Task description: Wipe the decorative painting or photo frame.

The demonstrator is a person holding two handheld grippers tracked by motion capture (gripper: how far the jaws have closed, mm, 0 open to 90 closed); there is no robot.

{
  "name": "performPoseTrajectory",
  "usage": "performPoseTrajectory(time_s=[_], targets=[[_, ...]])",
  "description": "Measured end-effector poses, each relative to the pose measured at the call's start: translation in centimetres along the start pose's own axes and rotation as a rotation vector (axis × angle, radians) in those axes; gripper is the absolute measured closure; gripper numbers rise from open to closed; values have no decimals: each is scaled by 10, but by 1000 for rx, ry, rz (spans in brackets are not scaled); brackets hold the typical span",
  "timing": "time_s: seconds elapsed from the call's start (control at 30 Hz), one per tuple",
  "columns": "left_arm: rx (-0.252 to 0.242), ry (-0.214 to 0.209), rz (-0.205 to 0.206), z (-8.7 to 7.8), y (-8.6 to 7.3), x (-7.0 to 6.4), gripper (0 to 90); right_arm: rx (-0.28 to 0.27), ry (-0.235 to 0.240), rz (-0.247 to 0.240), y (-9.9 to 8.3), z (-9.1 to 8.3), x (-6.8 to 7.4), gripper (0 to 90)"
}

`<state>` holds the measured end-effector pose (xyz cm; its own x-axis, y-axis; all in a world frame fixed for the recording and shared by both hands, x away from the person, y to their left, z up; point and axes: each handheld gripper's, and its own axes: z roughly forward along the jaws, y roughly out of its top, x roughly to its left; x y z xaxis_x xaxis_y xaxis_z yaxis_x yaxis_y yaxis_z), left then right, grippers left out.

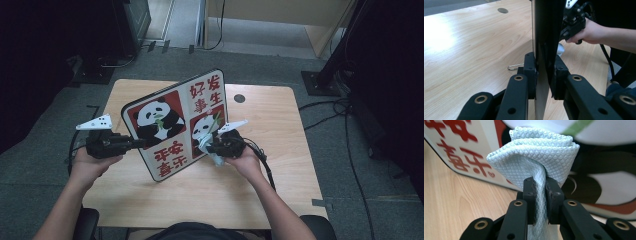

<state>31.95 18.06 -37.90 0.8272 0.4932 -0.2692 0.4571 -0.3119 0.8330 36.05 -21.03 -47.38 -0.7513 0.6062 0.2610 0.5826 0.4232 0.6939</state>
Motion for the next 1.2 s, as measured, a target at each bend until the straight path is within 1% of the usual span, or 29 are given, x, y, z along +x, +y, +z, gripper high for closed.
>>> performPoseTrajectory(time_s=[0.07,0.13,0.43,0.83,1.0,1.1,1.2], targets=[[0,0,0,0,0,0,785,9,0,-3,-4,3,-1,810],[0,-1,0,0,0,0,785,14,2,12,-10,6,-4,809],[0,0,1,0,0,0,785,40,8,38,-20,14,-6,809],[1,2,-5,0,0,0,786,53,16,35,-17,8,-4,812],[0,4,-5,0,0,0,785,26,24,36,-11,0,0,813],[1,4,-5,0,0,0,785,16,27,27,-5,-6,2,813],[1,3,-7,0,0,0,786,9,32,33,1,-11,3,813]])
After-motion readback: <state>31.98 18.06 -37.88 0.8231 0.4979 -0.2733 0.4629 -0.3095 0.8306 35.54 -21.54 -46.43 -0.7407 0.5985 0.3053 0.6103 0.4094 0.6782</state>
